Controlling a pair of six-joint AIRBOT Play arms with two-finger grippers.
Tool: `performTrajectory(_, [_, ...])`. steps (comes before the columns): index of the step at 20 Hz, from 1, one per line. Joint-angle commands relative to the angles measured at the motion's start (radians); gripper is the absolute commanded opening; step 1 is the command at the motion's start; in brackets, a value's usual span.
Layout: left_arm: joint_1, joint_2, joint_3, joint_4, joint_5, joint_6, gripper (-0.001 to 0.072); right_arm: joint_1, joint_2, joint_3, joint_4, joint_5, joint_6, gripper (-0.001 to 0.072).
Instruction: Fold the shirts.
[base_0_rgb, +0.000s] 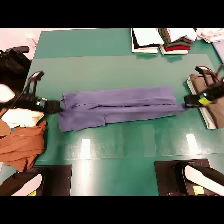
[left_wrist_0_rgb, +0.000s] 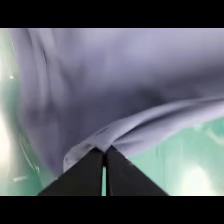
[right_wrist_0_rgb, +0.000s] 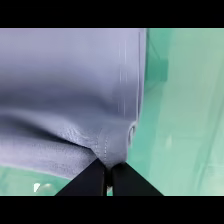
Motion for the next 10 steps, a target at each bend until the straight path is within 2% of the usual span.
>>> performTrajectory(1, [0.001, -0.262, 0.18, 0.0, 0.116, 0.026, 0.0022, 0.03, -0.203, 0.153, 0.093, -0.061, 0.021, 0.0021])
performTrajectory(4, [0.001, -0.395, 0.281, 0.0, 0.117, 0.026, 0.0022, 0.03, -0.329, 0.272, 0.143, -0.075, 0.021, 0.0022])
performTrajectory(7, [0.001, -0.421, 0.297, 0.0, 0.141, 0.022, 0.0026, 0.031, -0.406, 0.364, 0.146, -0.06, 0.02, 0.0038])
performTrajectory(8, [0.001, -0.421, 0.304, 0.0, 0.141, 0.021, 0.0206, 0.029, -0.421, 0.385, 0.169, -0.063, 0.016, 0.018])
performTrajectory(9, [0.001, -0.421, 0.316, 0.0, 0.138, 0.007, 0.0457, 0.018, -0.43, 0.402, 0.2, -0.07, 0.006, 0.0353])
performTrajectory(10, [0.001, -0.421, 0.334, 0.0, 0.125, -0.012, 0.0476, 0.002, -0.433, 0.415, 0.249, -0.07, -0.02, 0.0432])
